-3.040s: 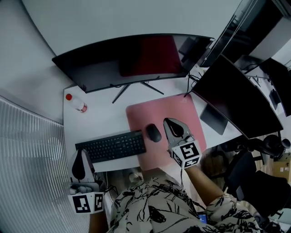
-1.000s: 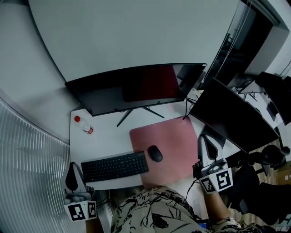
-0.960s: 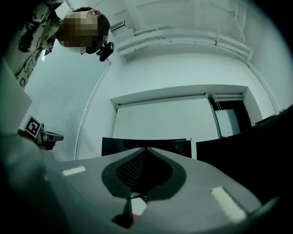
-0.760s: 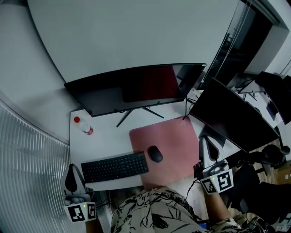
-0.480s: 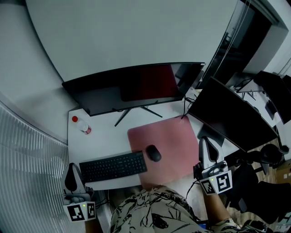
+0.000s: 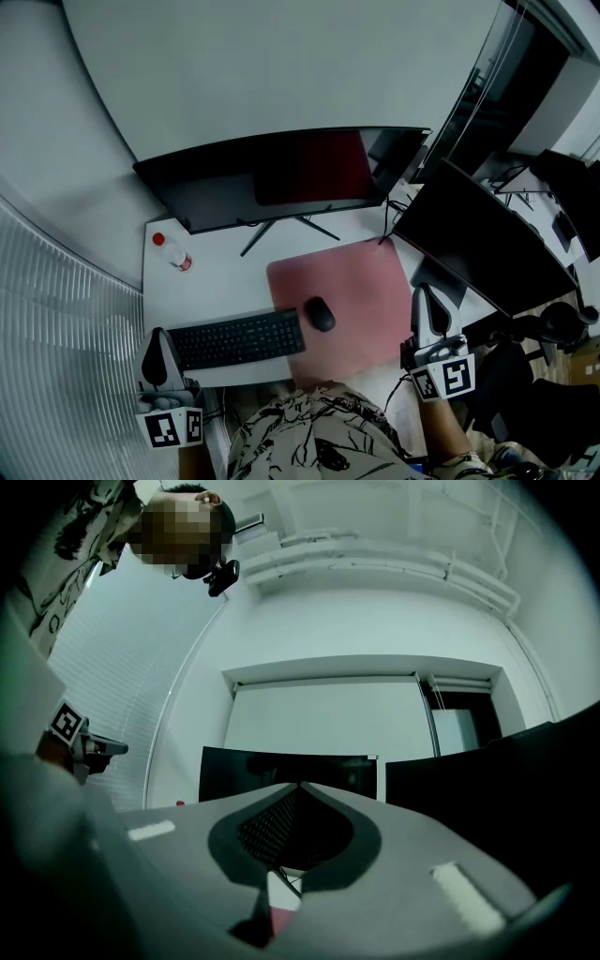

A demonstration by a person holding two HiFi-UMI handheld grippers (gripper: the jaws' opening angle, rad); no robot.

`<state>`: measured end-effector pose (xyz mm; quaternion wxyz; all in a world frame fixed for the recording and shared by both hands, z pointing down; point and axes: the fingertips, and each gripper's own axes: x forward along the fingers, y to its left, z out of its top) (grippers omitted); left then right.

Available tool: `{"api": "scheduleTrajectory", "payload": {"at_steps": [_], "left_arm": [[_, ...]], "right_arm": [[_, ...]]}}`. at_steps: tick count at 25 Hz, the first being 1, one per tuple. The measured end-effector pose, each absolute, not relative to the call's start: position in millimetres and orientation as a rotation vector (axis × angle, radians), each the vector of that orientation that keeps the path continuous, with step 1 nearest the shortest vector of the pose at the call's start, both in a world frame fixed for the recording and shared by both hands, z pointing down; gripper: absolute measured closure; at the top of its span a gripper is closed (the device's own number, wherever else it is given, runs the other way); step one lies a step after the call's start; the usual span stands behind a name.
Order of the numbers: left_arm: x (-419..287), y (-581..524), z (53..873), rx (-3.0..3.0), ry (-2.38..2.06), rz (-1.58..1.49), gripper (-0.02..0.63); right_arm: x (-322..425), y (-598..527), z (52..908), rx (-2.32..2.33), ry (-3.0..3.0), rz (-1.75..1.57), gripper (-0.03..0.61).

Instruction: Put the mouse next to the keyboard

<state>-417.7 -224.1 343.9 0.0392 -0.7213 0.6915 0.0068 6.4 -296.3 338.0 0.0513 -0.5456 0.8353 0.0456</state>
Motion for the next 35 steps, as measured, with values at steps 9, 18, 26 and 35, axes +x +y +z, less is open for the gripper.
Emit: {"api": "scheduleTrajectory", "payload": {"at_steps": [9, 18, 26, 35], "left_arm": [[-413.3, -225.1, 350.5, -2.222, 2.127, 0.014, 0.609], [-407.1, -227.5, 352.0, -2.233, 2.12, 0.014, 0.609], [-404.0, -226.5, 350.3, -2.237, 2.112, 0.01, 0.609], [-404.1, -223.9, 346.9, -2.231, 2.111, 0.012, 0.609]], "right_arm": [[2.5, -297.2, 336.4, -1.629, 2.543, 0.112, 0.574], [3.5, -295.8, 340.0, -1.634, 2.554, 0.11, 0.574], [3.1, -295.2, 342.8, -1.641, 2.56, 0.1, 0.574], [0.7, -295.5, 345.8, -1.639, 2.568, 0.088, 0.574]]}}
